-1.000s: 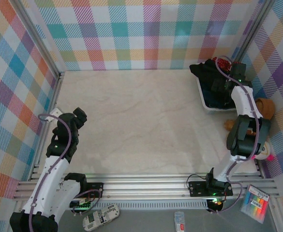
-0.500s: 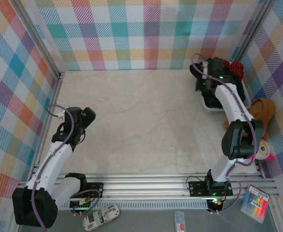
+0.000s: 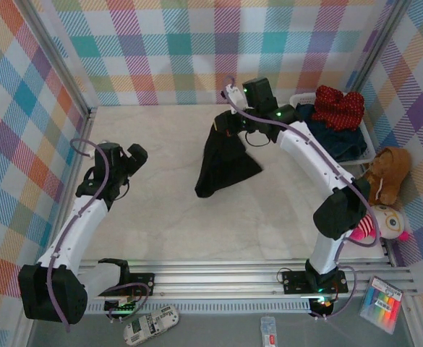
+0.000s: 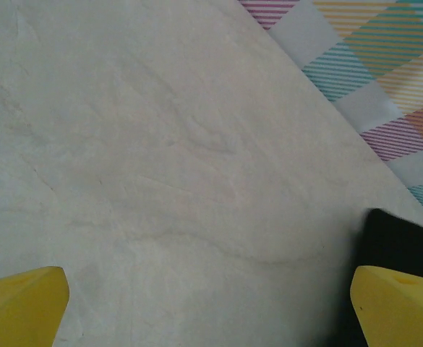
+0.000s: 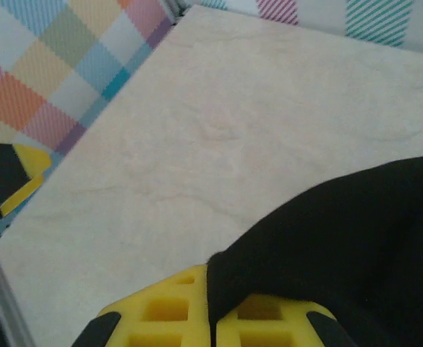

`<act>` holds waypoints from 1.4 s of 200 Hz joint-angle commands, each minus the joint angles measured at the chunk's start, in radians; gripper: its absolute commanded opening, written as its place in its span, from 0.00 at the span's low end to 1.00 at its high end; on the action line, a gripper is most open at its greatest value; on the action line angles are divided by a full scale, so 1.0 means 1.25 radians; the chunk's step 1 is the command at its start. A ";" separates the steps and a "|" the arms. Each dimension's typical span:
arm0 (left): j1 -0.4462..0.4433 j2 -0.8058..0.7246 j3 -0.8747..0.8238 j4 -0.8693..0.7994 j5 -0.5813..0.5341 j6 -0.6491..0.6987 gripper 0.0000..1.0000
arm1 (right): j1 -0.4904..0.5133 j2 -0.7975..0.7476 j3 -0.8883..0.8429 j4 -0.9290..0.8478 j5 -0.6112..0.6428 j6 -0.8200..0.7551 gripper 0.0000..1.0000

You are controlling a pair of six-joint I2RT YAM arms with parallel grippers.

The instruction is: Fold and stack the skirts

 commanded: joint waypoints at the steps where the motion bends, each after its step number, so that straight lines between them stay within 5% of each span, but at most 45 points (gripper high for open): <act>1: -0.002 0.009 0.036 -0.038 0.003 0.045 1.00 | -0.025 -0.064 -0.074 0.052 -0.078 0.010 0.00; 31: -0.003 0.050 0.055 -0.037 0.035 0.060 1.00 | -0.097 -0.116 -0.252 0.128 -0.106 0.041 0.01; 64: -0.009 0.140 0.085 -0.037 0.112 0.055 1.00 | -0.200 -0.101 -0.371 0.142 -0.059 0.066 0.21; 77: -0.016 0.176 0.100 -0.045 0.125 0.041 1.00 | -0.212 -0.078 -0.371 0.110 0.024 0.059 0.34; 102: -0.048 0.241 0.119 -0.055 0.140 0.017 1.00 | -0.212 -0.055 -0.348 0.039 0.095 0.082 0.85; 114: -0.067 0.272 0.133 -0.071 0.131 0.011 1.00 | -0.210 -0.076 -0.379 0.052 0.120 0.120 1.00; 134: -0.097 0.325 0.155 -0.094 0.122 -0.005 1.00 | -0.210 -0.124 -0.458 0.067 0.181 0.224 0.99; 161: -0.129 0.387 0.171 -0.088 0.143 -0.040 1.00 | -0.188 -0.194 -0.616 0.167 0.025 0.221 0.99; 239: -0.151 0.467 0.194 -0.051 0.187 -0.099 1.00 | -0.029 -0.191 -0.805 0.259 0.009 0.378 0.94; 280: -0.151 0.468 0.193 -0.050 0.193 -0.095 1.00 | 0.010 -0.164 -0.743 0.342 -0.073 0.375 0.33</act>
